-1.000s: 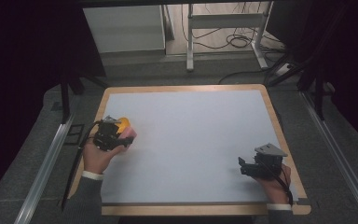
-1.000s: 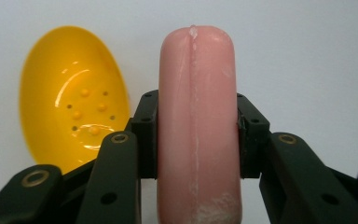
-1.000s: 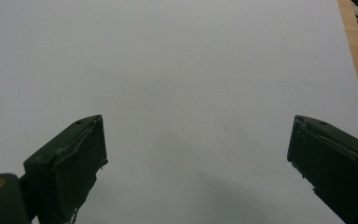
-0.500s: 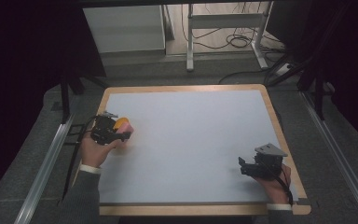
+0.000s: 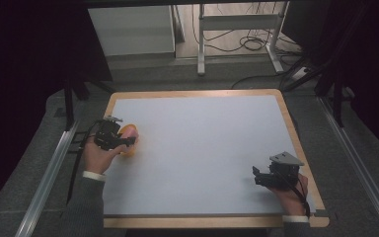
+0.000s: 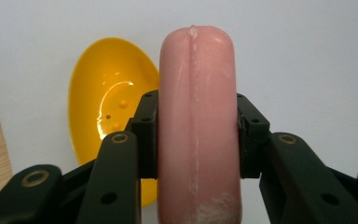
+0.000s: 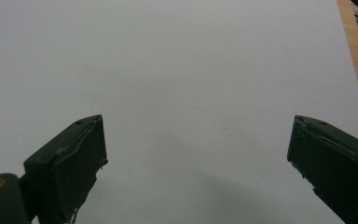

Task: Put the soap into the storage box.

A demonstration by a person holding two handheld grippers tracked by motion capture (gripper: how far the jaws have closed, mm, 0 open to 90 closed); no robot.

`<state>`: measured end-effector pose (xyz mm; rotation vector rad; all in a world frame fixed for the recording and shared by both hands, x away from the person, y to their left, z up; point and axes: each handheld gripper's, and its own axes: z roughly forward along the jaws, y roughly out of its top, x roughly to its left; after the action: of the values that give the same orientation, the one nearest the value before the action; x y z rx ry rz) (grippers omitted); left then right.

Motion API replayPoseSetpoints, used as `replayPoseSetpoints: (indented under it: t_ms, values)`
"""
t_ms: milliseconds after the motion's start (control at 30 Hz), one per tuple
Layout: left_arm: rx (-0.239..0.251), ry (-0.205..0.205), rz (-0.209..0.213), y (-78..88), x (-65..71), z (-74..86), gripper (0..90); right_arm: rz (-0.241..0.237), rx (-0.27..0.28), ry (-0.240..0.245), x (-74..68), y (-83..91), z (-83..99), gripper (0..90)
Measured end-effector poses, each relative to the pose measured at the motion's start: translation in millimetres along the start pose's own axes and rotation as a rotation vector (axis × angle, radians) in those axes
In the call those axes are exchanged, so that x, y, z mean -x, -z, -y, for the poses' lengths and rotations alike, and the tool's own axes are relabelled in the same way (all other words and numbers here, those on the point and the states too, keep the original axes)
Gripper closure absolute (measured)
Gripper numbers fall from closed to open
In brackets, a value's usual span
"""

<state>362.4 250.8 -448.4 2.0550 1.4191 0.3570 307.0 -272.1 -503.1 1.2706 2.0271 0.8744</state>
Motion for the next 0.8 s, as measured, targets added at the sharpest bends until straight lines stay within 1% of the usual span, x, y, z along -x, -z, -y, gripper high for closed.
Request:
replayPoseSetpoints:
  t_ms: [133, 233, 500, 667, 733, 800]
  values:
    - [-0.001, 0.005, -0.005, -0.8, -3.6, -0.7, 60.0, 0.001, 0.000, 0.001, 0.1, -0.1, 0.1, 4.3]
    - [-0.001, 0.011, -0.002, -2.7, -6.3, -0.5, 60.0, 0.001, 0.001, 0.000, 0.3, 0.4, 0.0, 4.3]
    - [-0.009, 0.020, -0.017, -5.2, -13.5, -2.6, 60.0, 0.002, 0.002, -0.006, 0.7, 0.9, -0.2, 4.3]
    - [-0.022, 0.031, -0.031, -8.4, -19.7, -2.6, 60.0, 0.002, 0.001, -0.005, 0.7, 0.9, -0.1, 4.3]
    - [-0.015, 0.045, -0.027, -9.6, -23.0, -1.8, 60.0, 0.002, 0.001, -0.006, 0.8, 1.0, -0.1, 4.3]
    - [-0.021, 0.046, -0.037, -10.9, -24.5, -1.6, 60.0, 0.002, -0.001, -0.003, 0.9, 0.6, 0.1, 4.3]
